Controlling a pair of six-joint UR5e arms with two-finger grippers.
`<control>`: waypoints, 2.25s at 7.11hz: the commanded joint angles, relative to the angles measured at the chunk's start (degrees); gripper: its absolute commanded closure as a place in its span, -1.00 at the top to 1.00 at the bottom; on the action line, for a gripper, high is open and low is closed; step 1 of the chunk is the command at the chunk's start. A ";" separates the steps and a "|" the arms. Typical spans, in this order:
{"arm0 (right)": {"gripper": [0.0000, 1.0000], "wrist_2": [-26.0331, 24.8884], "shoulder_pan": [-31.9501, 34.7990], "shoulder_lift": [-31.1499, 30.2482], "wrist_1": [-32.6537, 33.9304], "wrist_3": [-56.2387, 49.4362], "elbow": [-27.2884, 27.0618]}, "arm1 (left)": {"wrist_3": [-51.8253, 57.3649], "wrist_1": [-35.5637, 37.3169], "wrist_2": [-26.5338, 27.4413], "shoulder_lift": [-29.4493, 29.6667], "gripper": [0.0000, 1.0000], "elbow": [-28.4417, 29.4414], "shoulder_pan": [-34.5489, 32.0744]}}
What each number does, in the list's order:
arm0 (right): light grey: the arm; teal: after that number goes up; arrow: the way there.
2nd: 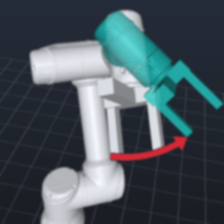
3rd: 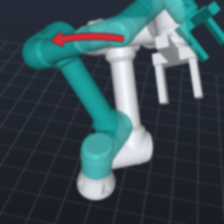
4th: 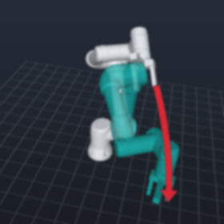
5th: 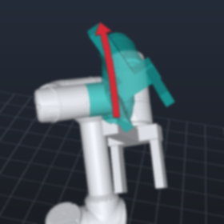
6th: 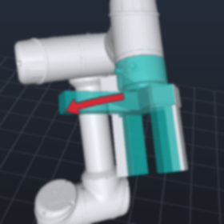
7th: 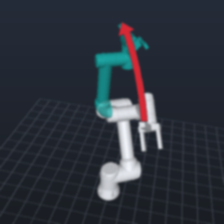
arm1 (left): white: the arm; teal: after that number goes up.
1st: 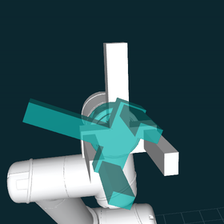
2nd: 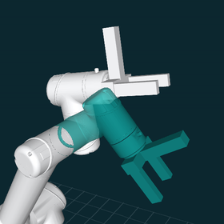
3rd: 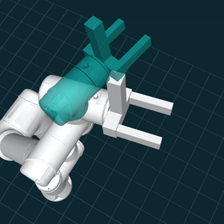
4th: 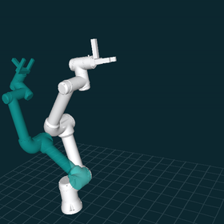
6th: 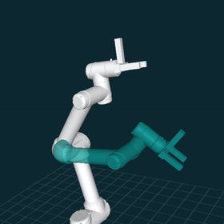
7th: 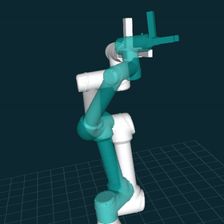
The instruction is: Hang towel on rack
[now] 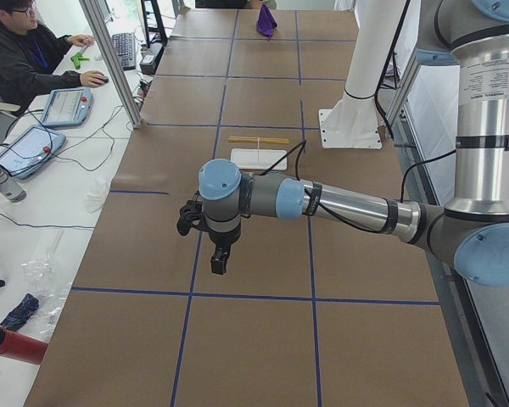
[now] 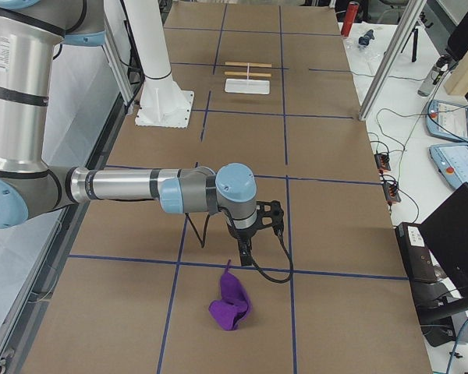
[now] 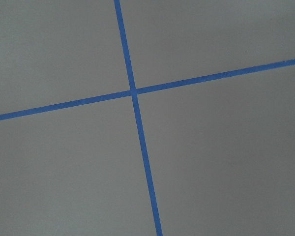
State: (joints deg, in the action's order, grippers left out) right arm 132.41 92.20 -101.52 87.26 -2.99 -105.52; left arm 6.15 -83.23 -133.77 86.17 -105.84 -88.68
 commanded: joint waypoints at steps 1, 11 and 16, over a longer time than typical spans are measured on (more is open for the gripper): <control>1.00 0.04 0.00 0.01 0.02 0.00 -0.04 | 0.35 -0.18 0.17 0.14 1.00 -0.06 0.00; 1.00 -0.57 -0.09 -0.25 -0.07 -15.40 3.81 | -0.26 -13.61 -3.34 9.45 1.00 2.31 2.37; 0.89 -3.72 0.00 4.28 -17.79 -23.55 24.79 | -0.26 -14.50 -3.34 9.45 1.00 1.96 2.46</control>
State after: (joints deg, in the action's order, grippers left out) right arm 130.08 92.16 -99.94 75.35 -26.18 -87.20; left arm 5.89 -97.51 -137.10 95.63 -103.81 -86.24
